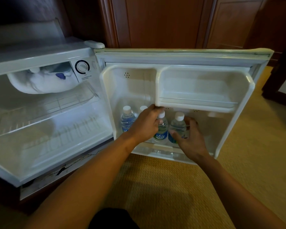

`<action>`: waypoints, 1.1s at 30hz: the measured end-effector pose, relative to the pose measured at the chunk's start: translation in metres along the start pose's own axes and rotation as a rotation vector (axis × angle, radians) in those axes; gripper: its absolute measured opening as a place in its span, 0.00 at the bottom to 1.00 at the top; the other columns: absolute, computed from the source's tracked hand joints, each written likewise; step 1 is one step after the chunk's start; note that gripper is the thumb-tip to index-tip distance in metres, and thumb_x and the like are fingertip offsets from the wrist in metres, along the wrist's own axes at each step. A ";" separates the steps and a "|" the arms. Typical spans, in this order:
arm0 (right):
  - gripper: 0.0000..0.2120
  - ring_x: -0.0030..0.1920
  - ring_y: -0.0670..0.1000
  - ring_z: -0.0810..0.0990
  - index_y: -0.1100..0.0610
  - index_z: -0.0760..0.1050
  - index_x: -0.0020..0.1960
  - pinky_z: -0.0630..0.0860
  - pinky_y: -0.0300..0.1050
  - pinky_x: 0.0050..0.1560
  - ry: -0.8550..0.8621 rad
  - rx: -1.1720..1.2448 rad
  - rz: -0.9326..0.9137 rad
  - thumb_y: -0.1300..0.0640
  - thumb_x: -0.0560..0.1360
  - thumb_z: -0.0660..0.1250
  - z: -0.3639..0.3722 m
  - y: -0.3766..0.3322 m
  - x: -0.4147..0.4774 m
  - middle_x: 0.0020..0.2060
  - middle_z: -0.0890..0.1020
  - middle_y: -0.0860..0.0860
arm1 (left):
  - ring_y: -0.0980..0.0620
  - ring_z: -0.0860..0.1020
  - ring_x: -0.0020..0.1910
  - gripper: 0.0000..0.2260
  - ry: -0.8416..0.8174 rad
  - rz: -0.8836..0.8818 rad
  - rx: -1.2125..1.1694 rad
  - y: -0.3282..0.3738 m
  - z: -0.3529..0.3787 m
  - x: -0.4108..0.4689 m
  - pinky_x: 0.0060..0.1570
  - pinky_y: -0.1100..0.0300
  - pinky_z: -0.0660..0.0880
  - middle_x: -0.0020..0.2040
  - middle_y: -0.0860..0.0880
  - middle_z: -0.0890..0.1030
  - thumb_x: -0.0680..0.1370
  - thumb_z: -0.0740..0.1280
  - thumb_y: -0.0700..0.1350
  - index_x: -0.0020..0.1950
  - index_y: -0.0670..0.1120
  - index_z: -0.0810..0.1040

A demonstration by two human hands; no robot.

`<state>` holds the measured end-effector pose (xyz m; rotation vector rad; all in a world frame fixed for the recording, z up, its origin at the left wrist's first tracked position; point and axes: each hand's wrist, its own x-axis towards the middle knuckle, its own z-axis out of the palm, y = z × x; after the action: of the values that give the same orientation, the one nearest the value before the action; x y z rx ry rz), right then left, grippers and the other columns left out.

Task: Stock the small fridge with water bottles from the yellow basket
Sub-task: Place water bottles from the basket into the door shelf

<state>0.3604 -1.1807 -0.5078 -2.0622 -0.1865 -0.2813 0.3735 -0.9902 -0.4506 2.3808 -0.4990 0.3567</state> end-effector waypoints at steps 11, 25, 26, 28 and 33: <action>0.35 0.51 0.48 0.80 0.48 0.67 0.65 0.80 0.49 0.50 0.173 -0.069 0.053 0.51 0.64 0.81 0.014 0.001 -0.003 0.59 0.77 0.48 | 0.46 0.77 0.61 0.22 0.009 -0.086 -0.037 0.006 0.003 -0.003 0.62 0.54 0.75 0.63 0.45 0.79 0.77 0.70 0.37 0.70 0.47 0.73; 0.41 0.64 0.53 0.75 0.49 0.60 0.71 0.80 0.55 0.53 0.214 -0.217 0.055 0.44 0.66 0.79 0.022 -0.005 -0.017 0.69 0.68 0.51 | 0.45 0.77 0.63 0.27 0.060 -0.085 -0.002 0.004 0.006 -0.009 0.64 0.52 0.75 0.66 0.44 0.78 0.78 0.70 0.38 0.75 0.48 0.68; 0.43 0.68 0.55 0.70 0.50 0.58 0.73 0.78 0.57 0.56 0.249 -0.251 0.037 0.44 0.66 0.78 0.024 -0.008 -0.023 0.72 0.65 0.52 | 0.47 0.77 0.63 0.27 0.064 -0.073 -0.004 0.005 0.004 -0.012 0.63 0.53 0.75 0.65 0.44 0.78 0.78 0.70 0.38 0.76 0.48 0.67; 0.44 0.73 0.57 0.63 0.56 0.57 0.75 0.74 0.59 0.64 0.317 -0.288 -0.056 0.46 0.68 0.78 0.031 -0.019 -0.034 0.74 0.61 0.55 | 0.49 0.79 0.59 0.23 0.136 -0.051 -0.031 0.007 -0.006 -0.023 0.60 0.57 0.76 0.63 0.43 0.80 0.79 0.67 0.36 0.74 0.45 0.70; 0.30 0.75 0.57 0.62 0.57 0.67 0.72 0.63 0.59 0.72 0.219 -0.270 -0.319 0.49 0.75 0.71 0.072 -0.062 -0.067 0.74 0.66 0.56 | 0.52 0.81 0.51 0.10 0.456 -0.042 0.041 -0.006 -0.067 -0.087 0.53 0.55 0.80 0.54 0.45 0.84 0.79 0.67 0.35 0.59 0.41 0.82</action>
<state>0.2895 -1.0884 -0.5077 -2.2435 -0.3599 -0.7606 0.2911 -0.9189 -0.4374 2.2452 -0.2298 0.8690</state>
